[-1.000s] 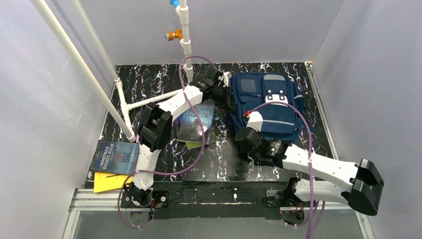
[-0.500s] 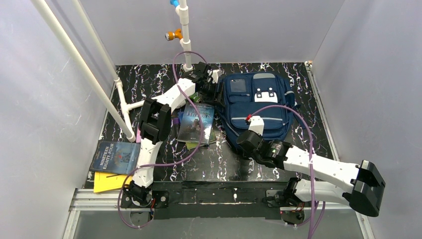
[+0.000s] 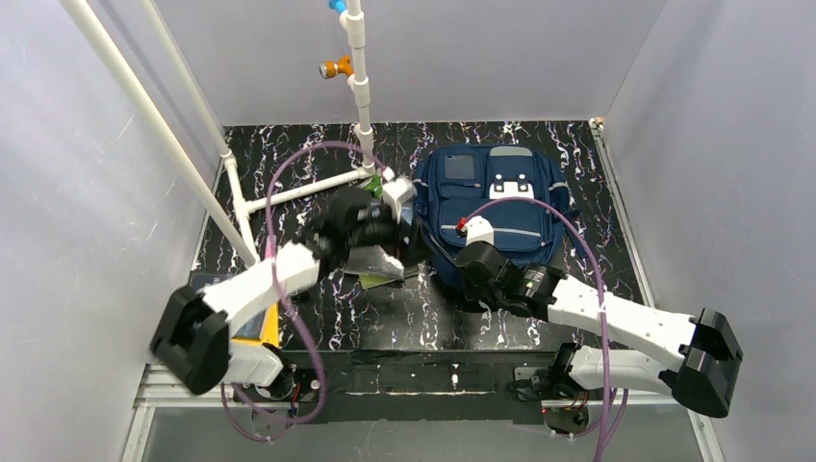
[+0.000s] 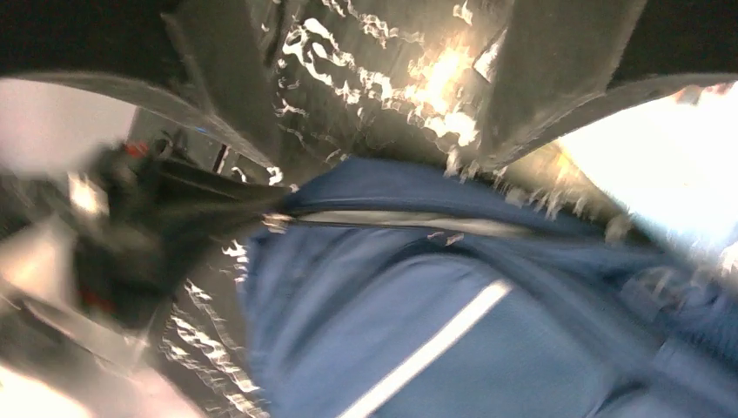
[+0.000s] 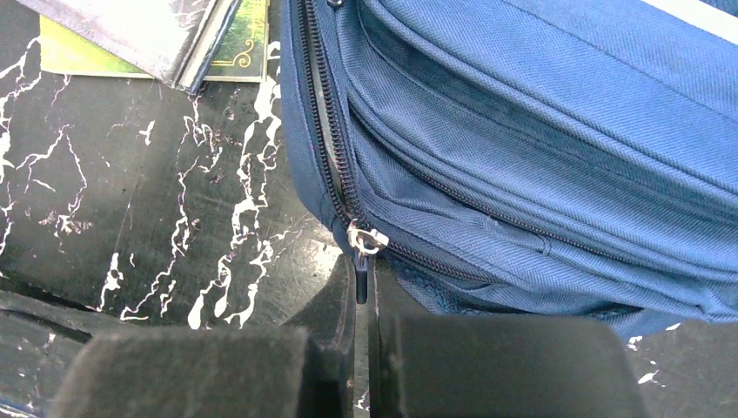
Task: Pack the student bag
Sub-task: Unzip the student bag at the center of the board.
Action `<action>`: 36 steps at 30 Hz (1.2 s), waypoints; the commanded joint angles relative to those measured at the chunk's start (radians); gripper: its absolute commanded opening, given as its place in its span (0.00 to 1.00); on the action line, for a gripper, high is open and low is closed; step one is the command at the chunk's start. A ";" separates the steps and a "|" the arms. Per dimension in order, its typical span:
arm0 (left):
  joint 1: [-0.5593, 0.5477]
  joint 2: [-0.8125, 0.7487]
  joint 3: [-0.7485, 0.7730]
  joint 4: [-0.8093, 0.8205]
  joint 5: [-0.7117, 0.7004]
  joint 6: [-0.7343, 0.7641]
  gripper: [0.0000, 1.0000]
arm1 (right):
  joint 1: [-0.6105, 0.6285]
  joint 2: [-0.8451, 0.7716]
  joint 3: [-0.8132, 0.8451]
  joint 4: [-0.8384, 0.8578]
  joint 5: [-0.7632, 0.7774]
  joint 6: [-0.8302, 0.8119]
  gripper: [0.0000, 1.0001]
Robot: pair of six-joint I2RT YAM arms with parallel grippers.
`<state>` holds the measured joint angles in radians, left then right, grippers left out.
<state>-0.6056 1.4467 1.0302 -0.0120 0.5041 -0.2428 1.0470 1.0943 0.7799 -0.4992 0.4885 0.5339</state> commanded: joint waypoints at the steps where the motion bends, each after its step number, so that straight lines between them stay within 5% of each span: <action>1: -0.136 -0.176 -0.352 0.707 -0.041 0.297 0.91 | -0.008 -0.067 0.040 0.081 -0.037 -0.119 0.01; 14: -0.141 0.074 -0.134 0.531 0.280 0.588 0.89 | -0.010 -0.112 0.047 0.126 -0.072 -0.237 0.01; 22: -0.141 0.110 -0.137 0.506 0.300 0.600 0.60 | -0.010 -0.108 0.055 0.112 -0.074 -0.231 0.01; 36: -0.143 0.156 -0.122 0.496 0.319 0.567 0.28 | -0.010 -0.125 0.055 0.149 -0.091 -0.220 0.01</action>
<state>-0.7464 1.5990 0.8890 0.4942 0.8104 0.3191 1.0340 1.0111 0.7799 -0.4698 0.4068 0.3248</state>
